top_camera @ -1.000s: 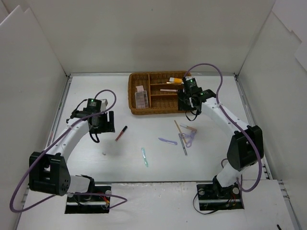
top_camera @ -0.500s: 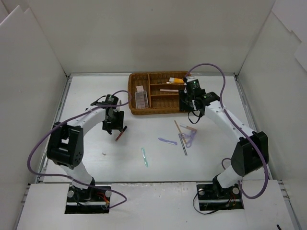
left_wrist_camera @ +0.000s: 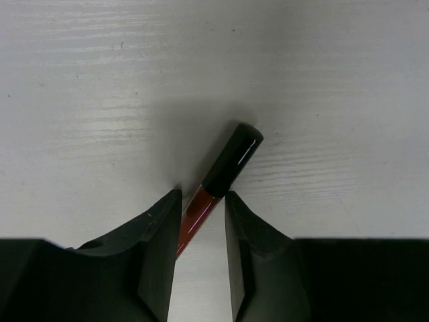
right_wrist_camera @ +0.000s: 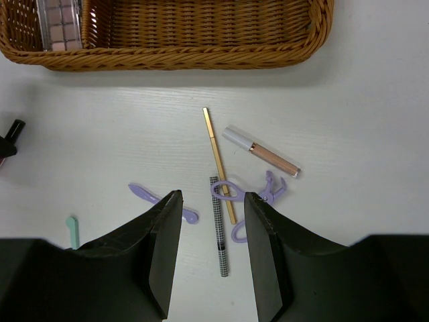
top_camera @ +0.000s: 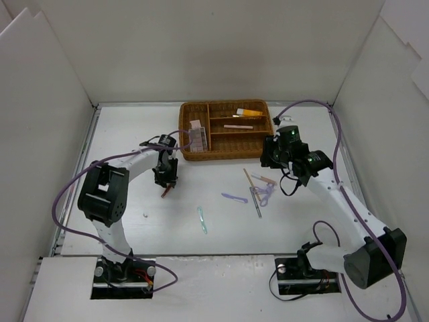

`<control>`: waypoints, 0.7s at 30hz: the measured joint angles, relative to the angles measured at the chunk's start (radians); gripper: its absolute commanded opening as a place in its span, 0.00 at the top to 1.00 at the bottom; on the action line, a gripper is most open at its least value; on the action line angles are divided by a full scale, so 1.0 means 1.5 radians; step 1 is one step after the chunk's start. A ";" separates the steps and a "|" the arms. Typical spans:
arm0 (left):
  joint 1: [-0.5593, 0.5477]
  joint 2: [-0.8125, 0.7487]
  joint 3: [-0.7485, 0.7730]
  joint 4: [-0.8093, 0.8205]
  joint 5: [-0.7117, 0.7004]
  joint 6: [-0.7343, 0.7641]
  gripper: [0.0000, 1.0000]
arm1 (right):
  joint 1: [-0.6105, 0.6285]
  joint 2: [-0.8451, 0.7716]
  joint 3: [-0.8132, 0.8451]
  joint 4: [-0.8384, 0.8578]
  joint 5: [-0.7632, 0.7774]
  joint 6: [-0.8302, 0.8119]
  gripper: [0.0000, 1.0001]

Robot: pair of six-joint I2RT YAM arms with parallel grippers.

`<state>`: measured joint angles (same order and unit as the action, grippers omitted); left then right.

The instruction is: Organize the makeup

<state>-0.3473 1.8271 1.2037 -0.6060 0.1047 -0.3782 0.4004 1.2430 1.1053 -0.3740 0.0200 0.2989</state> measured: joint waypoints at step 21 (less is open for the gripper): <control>-0.099 -0.157 -0.005 0.014 0.068 -0.219 1.00 | 0.005 -0.160 -0.086 -0.008 -0.106 -0.020 0.56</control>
<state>-0.4957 1.5909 1.1961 -0.5846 0.2073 -0.7067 0.4076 1.0027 0.9760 -0.3859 -0.1387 0.2695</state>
